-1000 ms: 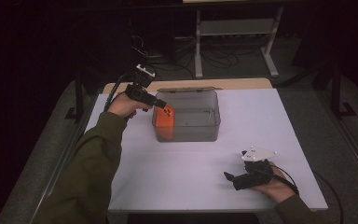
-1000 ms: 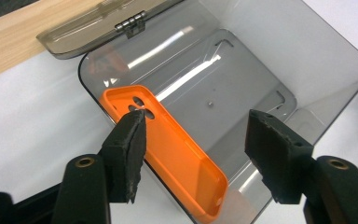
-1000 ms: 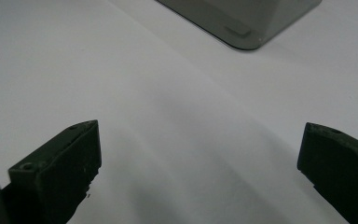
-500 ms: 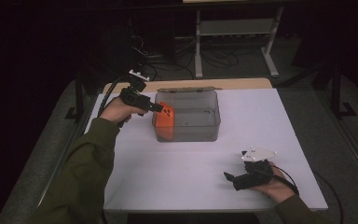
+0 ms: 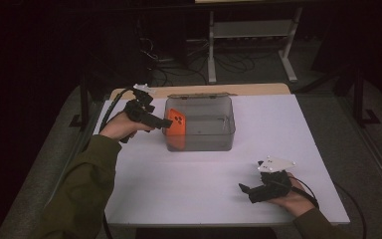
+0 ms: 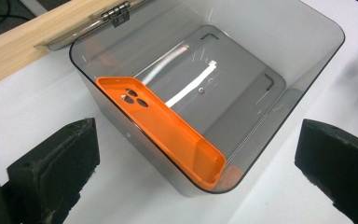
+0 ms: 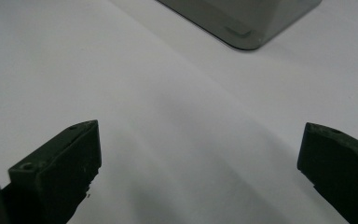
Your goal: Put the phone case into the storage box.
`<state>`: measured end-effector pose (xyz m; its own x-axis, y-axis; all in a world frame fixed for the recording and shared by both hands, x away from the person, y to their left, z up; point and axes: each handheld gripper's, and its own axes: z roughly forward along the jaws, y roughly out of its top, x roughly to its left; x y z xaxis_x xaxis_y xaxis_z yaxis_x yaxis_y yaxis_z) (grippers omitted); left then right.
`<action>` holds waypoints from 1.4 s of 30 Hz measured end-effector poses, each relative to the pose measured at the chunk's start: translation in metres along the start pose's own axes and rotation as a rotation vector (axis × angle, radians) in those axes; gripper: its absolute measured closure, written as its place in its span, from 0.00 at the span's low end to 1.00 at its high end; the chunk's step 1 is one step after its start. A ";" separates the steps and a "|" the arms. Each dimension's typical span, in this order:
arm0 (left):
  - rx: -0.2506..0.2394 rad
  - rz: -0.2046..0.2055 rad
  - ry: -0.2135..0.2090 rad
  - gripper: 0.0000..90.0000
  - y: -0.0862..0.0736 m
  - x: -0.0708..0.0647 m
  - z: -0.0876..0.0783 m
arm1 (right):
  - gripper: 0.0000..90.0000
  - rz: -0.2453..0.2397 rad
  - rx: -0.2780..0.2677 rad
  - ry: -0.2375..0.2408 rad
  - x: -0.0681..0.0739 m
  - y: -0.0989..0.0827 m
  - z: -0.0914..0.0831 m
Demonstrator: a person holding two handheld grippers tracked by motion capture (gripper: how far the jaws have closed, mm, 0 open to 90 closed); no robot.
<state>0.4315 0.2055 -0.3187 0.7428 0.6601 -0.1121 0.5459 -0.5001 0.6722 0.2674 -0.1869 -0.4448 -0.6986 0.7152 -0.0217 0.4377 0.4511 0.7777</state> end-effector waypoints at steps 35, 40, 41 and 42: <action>-0.100 0.062 -0.016 0.00 -0.069 -0.025 -0.016 | 0.00 0.003 -0.029 0.001 -0.003 0.003 0.002; -0.115 0.066 -0.023 0.00 -0.079 -0.027 -0.017 | 0.00 0.002 -0.032 0.000 -0.003 0.003 0.002; -0.113 0.069 -0.025 0.00 -0.081 -0.027 -0.017 | 0.00 0.000 -0.032 0.000 -0.003 0.003 0.002; -0.115 0.069 -0.023 0.00 -0.083 -0.028 -0.017 | 0.00 -0.001 -0.032 0.001 -0.003 0.003 0.002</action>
<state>0.3593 0.2379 -0.3587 0.7863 0.6128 -0.0785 0.4464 -0.4757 0.7579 0.2723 -0.1868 -0.4442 -0.6996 0.7142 -0.0217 0.4189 0.4347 0.7972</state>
